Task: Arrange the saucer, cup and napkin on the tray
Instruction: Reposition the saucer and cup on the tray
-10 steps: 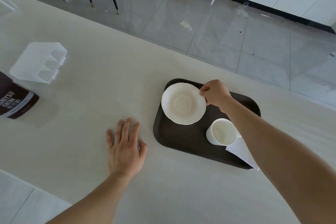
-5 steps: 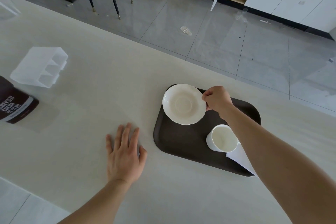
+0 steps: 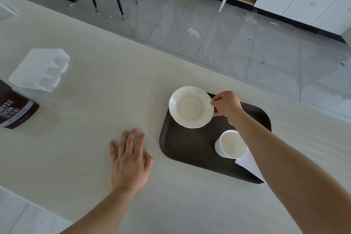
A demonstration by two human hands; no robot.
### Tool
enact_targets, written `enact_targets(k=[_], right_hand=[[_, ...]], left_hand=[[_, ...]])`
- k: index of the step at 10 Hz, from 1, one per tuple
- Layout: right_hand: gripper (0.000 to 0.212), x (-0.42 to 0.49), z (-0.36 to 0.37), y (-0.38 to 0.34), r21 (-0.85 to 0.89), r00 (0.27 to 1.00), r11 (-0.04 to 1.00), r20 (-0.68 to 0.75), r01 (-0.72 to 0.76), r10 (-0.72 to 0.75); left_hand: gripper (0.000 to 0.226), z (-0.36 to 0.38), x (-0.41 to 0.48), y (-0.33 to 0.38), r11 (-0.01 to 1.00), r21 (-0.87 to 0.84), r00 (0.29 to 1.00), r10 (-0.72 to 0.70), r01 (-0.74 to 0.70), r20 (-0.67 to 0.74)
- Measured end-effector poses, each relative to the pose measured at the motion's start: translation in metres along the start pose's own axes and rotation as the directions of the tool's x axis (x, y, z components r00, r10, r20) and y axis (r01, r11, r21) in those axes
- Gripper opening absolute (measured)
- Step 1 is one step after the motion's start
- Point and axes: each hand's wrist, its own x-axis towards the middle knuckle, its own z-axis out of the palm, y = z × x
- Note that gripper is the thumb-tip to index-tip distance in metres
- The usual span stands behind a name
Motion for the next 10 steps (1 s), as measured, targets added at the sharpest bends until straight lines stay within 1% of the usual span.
enact_targets(k=[3,6,7,8,9,10], right_hand=[[0.016,-0.002,0.001,-0.002,0.026,0.999,0.999,-0.019,-0.038,0.039],[0.015,-0.004,0.001,-0.004,0.045,0.999,0.998,-0.005,-0.051,0.051],[0.012,-0.005,-0.002,-0.005,0.086,0.998,0.995,0.031,-0.059,0.056],[0.007,-0.008,-0.009,-0.002,0.125,0.993,0.99,0.1,-0.068,0.056],[0.015,-0.014,-0.021,0.007,0.13,0.998,0.991,0.063,-0.021,0.013],[0.015,-0.026,-0.037,0.02,0.147,0.998,0.987,-0.005,0.058,-0.058]], left_hand=[[0.058,0.0,0.0,0.001,1.0,-0.002,1.0,0.008,-0.008,-0.013],[0.058,-0.002,0.0,0.002,1.0,-0.011,1.0,0.005,-0.006,-0.01],[0.058,-0.004,0.0,0.003,1.0,-0.006,1.0,0.0,0.0,0.0],[0.058,-0.005,0.0,0.003,1.0,-0.003,1.0,0.0,0.0,0.005],[0.058,-0.004,0.0,0.003,1.0,0.0,1.0,-0.001,0.001,0.005],[0.058,-0.003,0.0,0.002,1.0,0.002,1.0,0.0,0.0,0.006]])
